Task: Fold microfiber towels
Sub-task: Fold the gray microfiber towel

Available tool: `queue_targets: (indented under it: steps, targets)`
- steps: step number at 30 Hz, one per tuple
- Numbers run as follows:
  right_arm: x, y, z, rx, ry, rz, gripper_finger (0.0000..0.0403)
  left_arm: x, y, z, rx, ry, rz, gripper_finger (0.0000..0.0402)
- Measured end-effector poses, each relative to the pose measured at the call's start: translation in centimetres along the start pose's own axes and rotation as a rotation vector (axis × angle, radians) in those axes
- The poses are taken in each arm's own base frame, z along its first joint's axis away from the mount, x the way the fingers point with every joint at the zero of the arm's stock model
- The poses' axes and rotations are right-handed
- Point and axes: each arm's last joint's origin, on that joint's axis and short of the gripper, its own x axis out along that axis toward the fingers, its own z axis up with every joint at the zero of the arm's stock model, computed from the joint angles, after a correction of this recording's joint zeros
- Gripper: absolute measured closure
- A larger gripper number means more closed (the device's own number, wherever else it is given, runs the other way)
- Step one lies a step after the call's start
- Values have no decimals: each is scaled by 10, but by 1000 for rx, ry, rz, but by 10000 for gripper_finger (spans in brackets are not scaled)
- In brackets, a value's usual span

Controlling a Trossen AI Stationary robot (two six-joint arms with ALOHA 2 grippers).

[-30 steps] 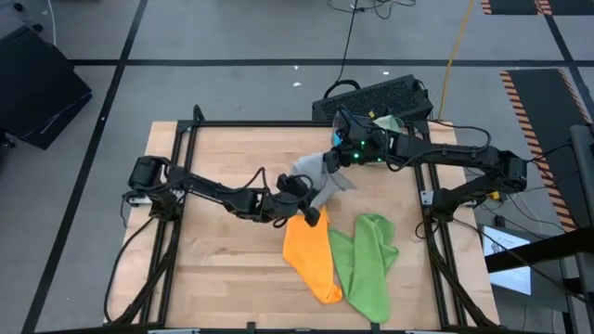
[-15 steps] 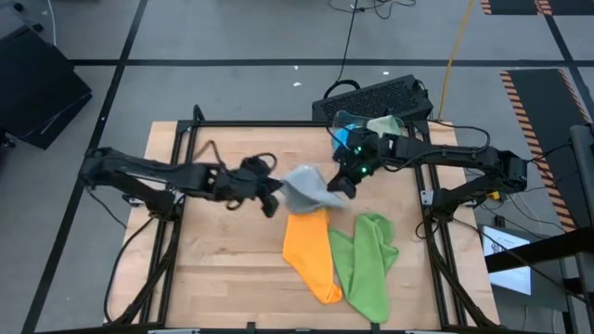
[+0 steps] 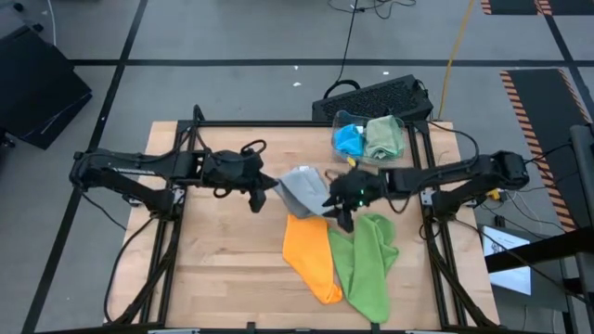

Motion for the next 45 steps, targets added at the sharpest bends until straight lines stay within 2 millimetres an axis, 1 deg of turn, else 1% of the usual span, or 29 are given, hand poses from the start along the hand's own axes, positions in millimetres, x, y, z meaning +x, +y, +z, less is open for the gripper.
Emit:
queue_targets:
  steps: [2,4,7,9,13,16,21,24,28,31,35,38,40,43,44,45]
  targets:
    - [3,5,-12,-29,22,-53,235,0,0,0,11,3,-5,394]
    - [7,8,-26,-46,55,-66,228,0,2,1,16,3,0,398]
    - [12,7,-51,-62,115,-115,225,1,5,2,15,-1,10,394]
    - [15,5,-64,-90,126,-128,227,1,6,3,18,-3,13,393]
    - [18,-2,-82,-159,90,-209,232,1,8,4,17,-5,20,398]
    - [21,-6,-92,-213,51,-209,233,1,12,6,9,-10,31,394]
    - [25,-10,-101,-275,50,-208,233,2,17,8,-4,-15,49,397]
    - [29,-12,-102,-303,40,-249,233,2,19,8,-10,-15,57,393]
    - [38,-12,-102,-327,10,-253,234,2,21,9,-19,-4,43,398]
    - [46,-13,-105,-332,17,-253,234,2,22,9,-30,4,28,396]
    - [48,-15,-106,-287,-1,-309,239,2,22,9,-40,13,25,398]
    - [46,-15,-104,-281,-20,-325,264,2,22,9,-41,14,25,396]
    - [45,-14,-103,-278,-25,-320,300,2,22,9,-41,13,25,398]
    - [42,-14,-102,-268,-29,-315,369,2,22,9,-44,12,25,397]
    - [40,-14,-101,-256,-27,-315,385,2,22,9,-44,12,25,397]
    - [39,-13,-101,-239,-30,-315,393,2,22,9,-43,13,24,398]
